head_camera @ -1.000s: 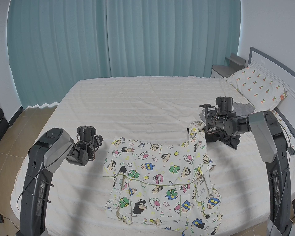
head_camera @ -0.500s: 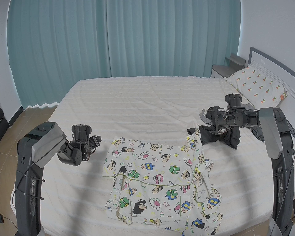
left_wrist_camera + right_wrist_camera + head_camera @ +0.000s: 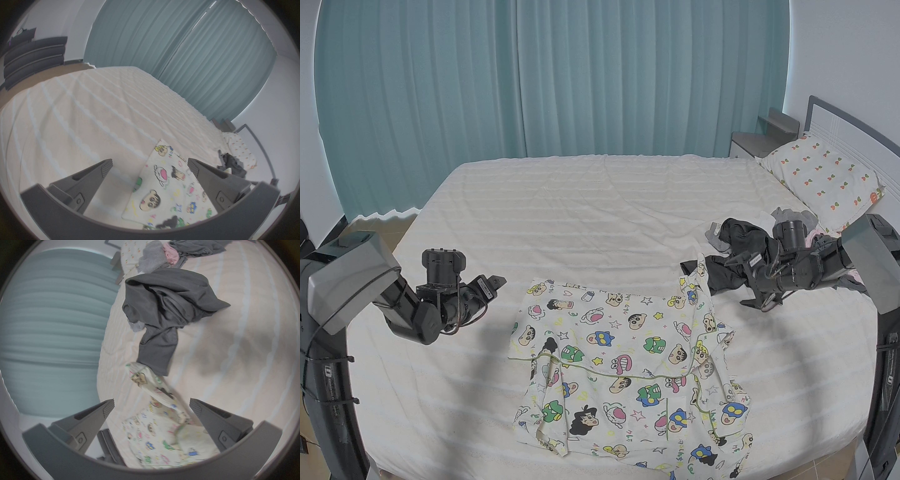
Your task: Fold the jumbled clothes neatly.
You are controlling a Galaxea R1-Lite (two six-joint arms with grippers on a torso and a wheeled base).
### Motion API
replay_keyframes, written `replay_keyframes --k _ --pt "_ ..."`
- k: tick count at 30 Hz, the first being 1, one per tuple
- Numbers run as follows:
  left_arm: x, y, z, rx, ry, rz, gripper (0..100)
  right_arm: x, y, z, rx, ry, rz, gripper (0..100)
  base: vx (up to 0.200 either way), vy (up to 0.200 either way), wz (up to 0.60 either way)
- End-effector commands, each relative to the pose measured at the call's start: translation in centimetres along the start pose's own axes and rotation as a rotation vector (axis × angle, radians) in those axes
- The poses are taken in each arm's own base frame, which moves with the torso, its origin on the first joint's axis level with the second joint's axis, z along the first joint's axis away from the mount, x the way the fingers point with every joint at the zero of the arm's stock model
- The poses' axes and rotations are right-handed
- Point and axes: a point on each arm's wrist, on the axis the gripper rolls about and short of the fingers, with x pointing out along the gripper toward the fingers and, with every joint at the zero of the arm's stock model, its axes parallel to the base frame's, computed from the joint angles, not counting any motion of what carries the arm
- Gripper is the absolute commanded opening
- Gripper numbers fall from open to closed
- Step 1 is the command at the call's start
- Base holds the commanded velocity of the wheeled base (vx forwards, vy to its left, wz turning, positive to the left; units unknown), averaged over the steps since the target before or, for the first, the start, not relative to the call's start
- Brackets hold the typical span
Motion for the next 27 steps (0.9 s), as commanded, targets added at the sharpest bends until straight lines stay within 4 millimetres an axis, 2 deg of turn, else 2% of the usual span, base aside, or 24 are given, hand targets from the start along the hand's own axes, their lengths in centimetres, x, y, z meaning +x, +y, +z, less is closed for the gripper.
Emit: replay_keyframes --k 1,3,4,8,10,15,20,21,27 --pt "-11.5 -0.1 -4.2 -0.144 0.188 -0.2 100 -6.7 -9.9 -6.2 -0.49 0.127 -0.034 100 0.0 0.0 0.0" --pt "-11.6 -0.3 -5.0 -0.133 0.21 -0.206 100 -6.8 -10.2 -6.7 -0.514 0.135 -0.037 100 0.0 0.0 0.0" --pt "-11.3 -0.5 -6.5 -0.112 0.264 -0.197 100 -6.8 -10.2 -7.3 -0.534 0.142 -0.028 100 0.0 0.0 0.0" --pt "-10.9 -1.0 -9.3 -0.065 0.369 -0.186 100 -6.8 -10.6 -7.9 -0.545 0.143 -0.016 100 0.0 0.0 0.0" --pt "-11.2 -1.1 -11.5 -0.027 0.453 -0.166 100 -7.0 -10.9 -8.1 -0.548 0.136 -0.008 100 0.0 0.0 0.0" --pt "-11.2 -0.2 -14.9 0.115 0.565 -0.126 100 -7.1 -11.5 -8.8 -0.556 0.145 0.036 100 0.0 0.0 0.0" --pt "-10.5 0.4 -15.7 0.203 0.563 -0.097 100 -7.1 -11.6 -9.1 -0.565 0.137 0.05 100 0.0 0.0 0.0" --pt "-9.4 0.5 -16.0 0.23 0.519 -0.057 100 -7.1 -11.7 -9.2 -0.571 0.132 0.057 100 0.0 0.0 0.0" --pt "-7.4 0.0 -16.3 0.233 0.464 -0.051 100 -7.1 -11.8 -9.4 -0.572 0.139 0.062 100 0.0 0.0 0.0"
